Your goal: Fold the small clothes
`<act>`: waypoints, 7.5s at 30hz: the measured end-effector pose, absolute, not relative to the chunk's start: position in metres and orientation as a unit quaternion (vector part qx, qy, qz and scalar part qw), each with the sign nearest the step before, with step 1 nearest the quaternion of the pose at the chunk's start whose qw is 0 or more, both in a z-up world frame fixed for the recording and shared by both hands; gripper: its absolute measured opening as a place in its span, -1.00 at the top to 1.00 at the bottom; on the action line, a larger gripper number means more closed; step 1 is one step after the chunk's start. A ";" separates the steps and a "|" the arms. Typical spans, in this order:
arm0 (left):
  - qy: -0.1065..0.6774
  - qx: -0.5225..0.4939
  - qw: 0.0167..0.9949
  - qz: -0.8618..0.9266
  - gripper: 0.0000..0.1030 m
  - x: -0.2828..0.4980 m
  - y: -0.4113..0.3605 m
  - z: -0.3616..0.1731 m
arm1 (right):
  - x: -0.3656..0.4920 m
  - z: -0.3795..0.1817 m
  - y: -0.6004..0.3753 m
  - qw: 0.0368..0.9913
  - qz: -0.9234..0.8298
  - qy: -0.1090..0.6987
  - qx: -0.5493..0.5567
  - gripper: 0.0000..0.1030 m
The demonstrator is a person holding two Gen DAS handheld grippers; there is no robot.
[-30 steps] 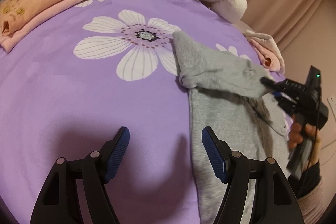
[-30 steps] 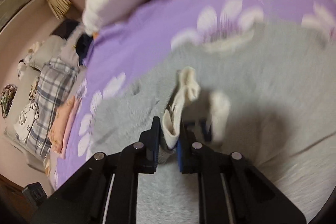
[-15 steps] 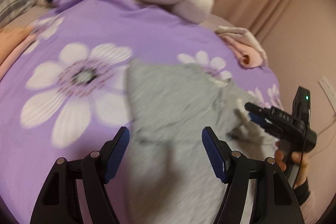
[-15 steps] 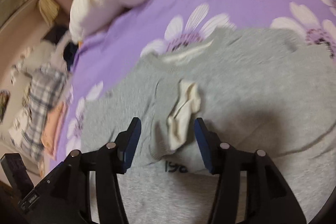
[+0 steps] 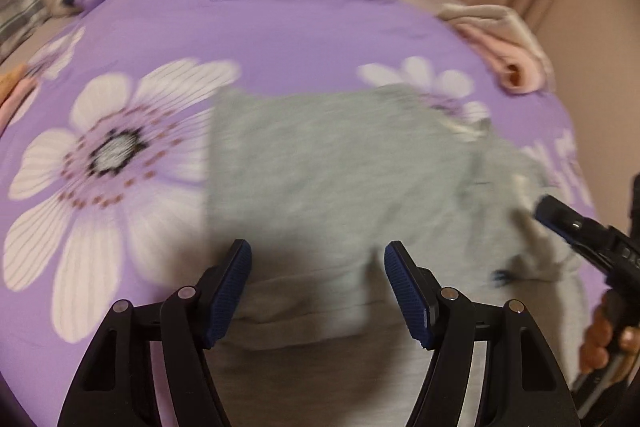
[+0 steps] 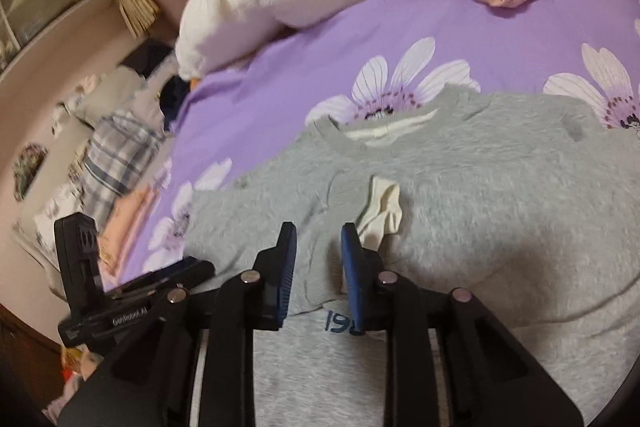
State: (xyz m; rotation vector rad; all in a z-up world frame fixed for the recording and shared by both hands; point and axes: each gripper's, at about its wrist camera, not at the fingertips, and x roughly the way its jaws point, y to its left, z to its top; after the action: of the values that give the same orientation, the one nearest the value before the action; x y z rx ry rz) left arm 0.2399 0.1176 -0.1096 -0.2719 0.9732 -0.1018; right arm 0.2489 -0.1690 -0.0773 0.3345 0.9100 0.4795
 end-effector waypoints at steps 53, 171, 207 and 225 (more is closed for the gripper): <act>0.482 -0.368 0.774 -0.186 -0.59 0.027 0.141 -0.117 | 0.021 -0.110 -0.353 0.808 0.159 0.453 0.341 -0.40; 0.359 -0.323 0.834 -0.265 0.81 -0.010 0.122 -0.024 | -0.039 -0.024 -0.316 0.836 0.262 0.345 0.335 0.67; 0.387 -0.309 0.822 -0.280 0.81 -0.010 0.125 0.014 | -0.044 0.021 -0.330 0.836 0.284 0.342 0.320 0.61; 0.402 -0.340 0.812 -0.253 0.81 0.076 0.129 0.003 | 0.042 0.018 -0.334 0.834 0.265 0.339 0.345 0.64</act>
State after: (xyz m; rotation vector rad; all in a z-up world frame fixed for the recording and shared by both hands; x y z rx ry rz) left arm 0.0762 0.1291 0.0032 -0.7251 0.8578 -0.5411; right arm 0.0424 -0.3340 0.0177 0.7305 0.7181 0.5614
